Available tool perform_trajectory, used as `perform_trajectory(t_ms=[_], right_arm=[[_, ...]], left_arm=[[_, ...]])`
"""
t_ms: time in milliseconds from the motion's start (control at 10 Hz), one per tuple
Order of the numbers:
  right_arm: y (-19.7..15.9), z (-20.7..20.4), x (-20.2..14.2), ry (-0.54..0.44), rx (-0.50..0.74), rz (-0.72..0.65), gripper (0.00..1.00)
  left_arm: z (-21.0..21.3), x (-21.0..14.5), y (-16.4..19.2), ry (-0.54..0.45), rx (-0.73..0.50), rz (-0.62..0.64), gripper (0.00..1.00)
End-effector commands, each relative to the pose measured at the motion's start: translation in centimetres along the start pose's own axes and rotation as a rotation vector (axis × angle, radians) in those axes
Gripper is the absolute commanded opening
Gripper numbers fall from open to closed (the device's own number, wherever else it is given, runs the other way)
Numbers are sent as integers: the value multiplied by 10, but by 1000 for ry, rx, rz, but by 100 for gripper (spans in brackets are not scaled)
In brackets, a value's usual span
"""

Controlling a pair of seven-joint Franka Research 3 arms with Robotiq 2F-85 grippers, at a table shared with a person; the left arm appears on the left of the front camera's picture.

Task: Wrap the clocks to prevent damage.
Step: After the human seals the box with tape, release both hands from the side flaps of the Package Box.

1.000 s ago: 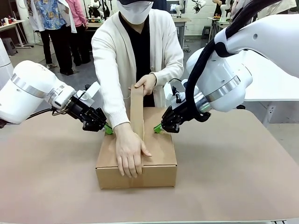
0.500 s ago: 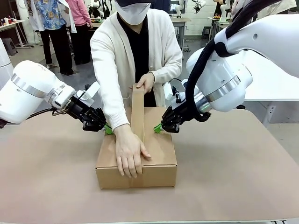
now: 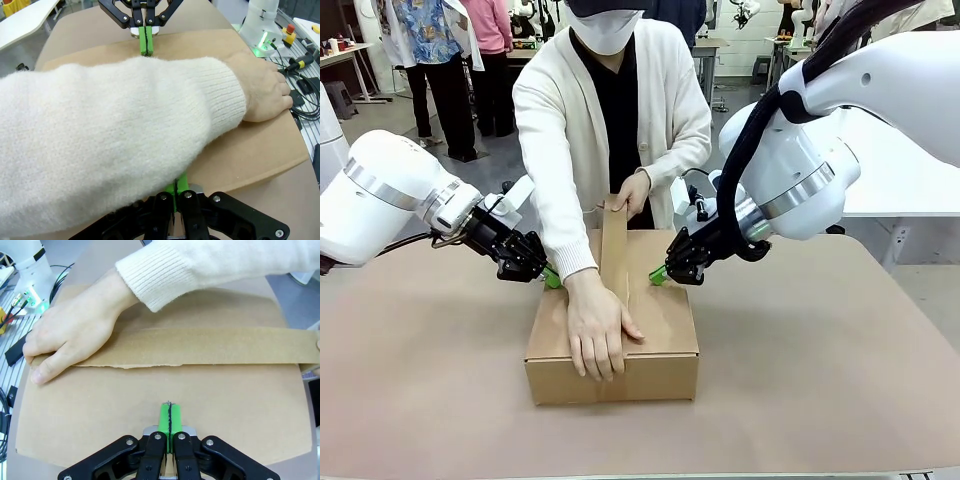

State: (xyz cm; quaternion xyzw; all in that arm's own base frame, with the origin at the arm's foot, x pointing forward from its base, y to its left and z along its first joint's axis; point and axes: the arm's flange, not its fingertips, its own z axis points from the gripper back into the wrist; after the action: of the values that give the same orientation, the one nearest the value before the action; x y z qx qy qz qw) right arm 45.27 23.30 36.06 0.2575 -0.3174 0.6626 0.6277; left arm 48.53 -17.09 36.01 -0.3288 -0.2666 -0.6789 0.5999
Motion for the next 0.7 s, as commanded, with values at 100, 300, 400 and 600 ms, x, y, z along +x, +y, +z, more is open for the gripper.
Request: perform_trajectory(t_ms=[100,300,400,600], right_arm=[[2,-3,-4,-3,-1,-12,1],[2,-3,-4,-3,-1,-12,1],[2,-3,-4,-3,-1,-12,1],[2,-3,-4,-3,-1,-12,1]], left_arm=[[-2,-3,0,-10,-1,2,1],[-2,-3,0,-10,-1,2,1],[-2,-3,0,-10,-1,2,1],[-2,-3,0,-10,-1,2,1]])
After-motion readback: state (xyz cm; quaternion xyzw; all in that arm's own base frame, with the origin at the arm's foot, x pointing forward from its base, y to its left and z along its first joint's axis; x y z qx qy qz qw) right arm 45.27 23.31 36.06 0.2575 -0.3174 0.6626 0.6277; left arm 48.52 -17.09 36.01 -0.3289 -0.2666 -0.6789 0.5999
